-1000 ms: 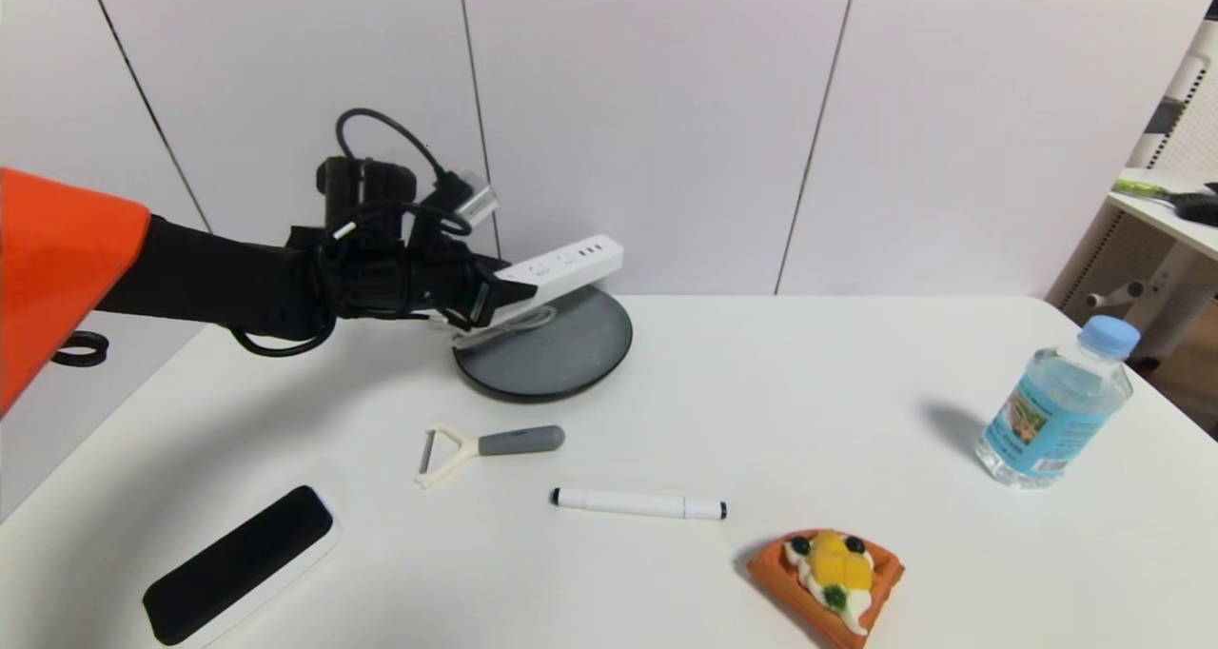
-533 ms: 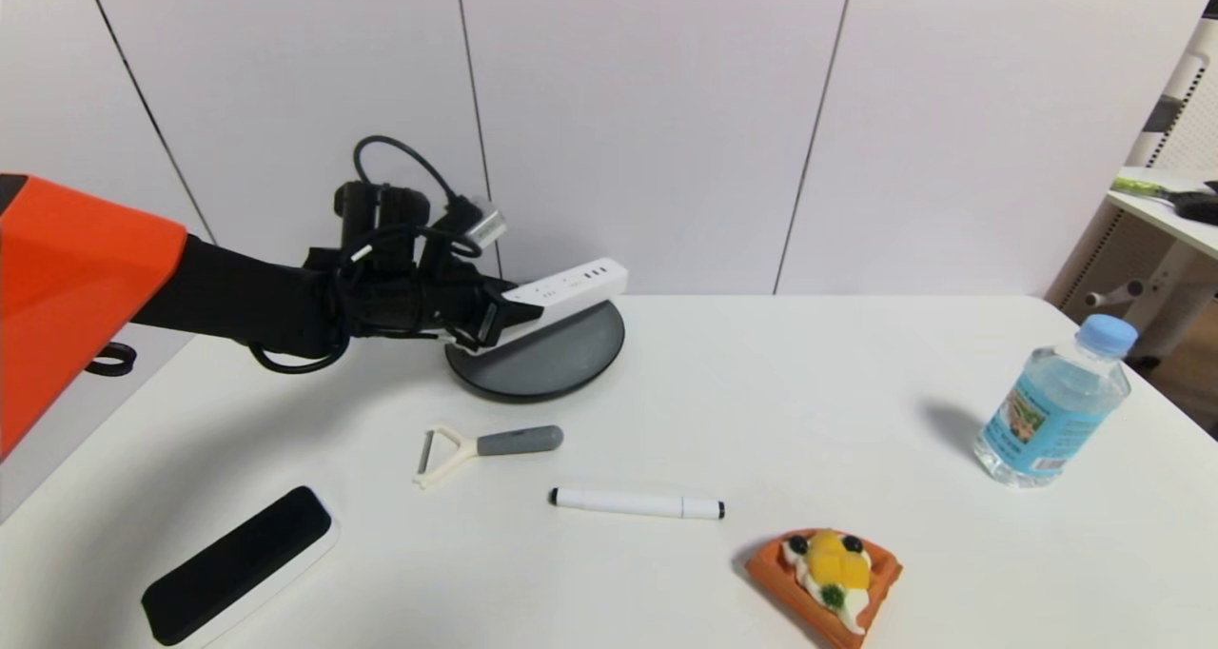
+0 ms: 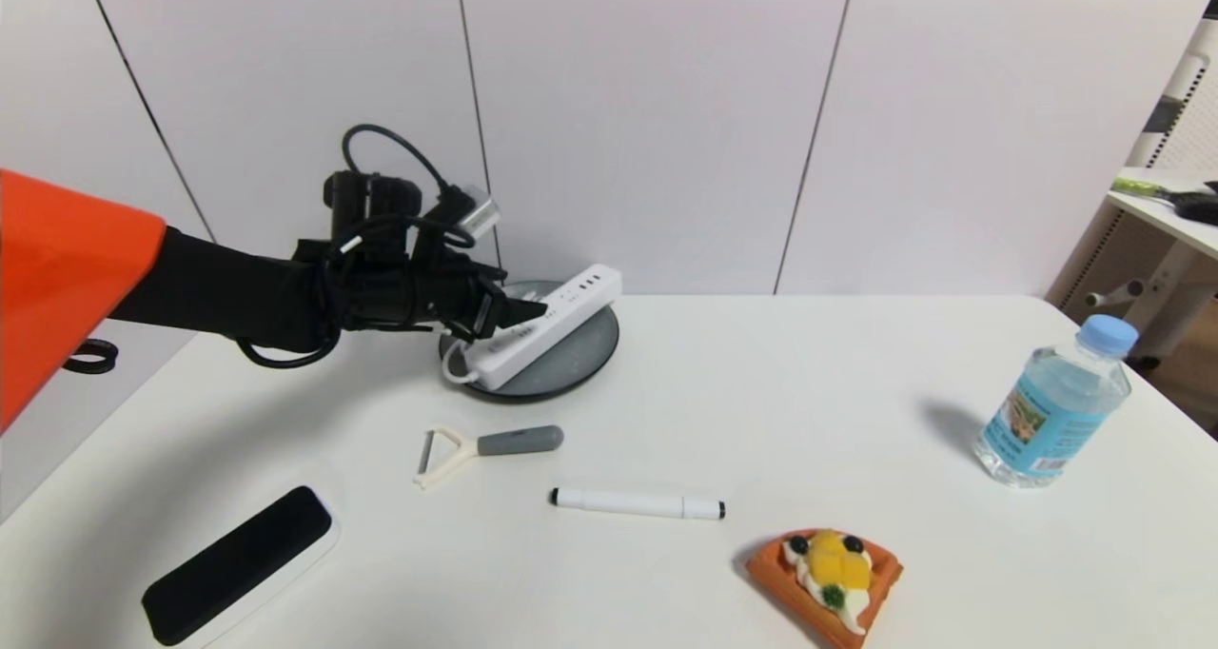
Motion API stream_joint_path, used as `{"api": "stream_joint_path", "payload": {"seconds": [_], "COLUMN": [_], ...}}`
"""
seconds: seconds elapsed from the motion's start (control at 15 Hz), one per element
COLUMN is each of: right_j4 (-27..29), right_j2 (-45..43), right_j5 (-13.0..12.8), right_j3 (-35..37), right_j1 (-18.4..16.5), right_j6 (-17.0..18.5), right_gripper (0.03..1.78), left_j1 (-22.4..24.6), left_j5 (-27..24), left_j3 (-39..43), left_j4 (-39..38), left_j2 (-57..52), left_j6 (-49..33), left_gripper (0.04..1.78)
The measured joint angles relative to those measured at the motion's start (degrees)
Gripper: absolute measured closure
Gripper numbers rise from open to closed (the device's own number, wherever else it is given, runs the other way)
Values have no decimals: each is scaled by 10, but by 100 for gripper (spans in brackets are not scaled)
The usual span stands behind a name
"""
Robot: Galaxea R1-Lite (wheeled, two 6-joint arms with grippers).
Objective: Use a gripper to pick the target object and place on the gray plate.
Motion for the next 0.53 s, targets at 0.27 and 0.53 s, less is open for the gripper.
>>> {"api": "stream_joint_path", "payload": {"seconds": [0.27, 0.53], "right_j4": [0, 0], "right_j2": [0, 0], "right_j5": [0, 0], "right_j3": [0, 0], "right_j1": [0, 0], "right_j6": [0, 0], "right_gripper": [10, 10], "left_j1": [4, 49], "left_j5": [20, 103], "left_j3": [-8, -8], "left_j4": [6, 34], "left_j2": [-64, -176], "left_j6": [-32, -41], "left_gripper": [33, 24]}}
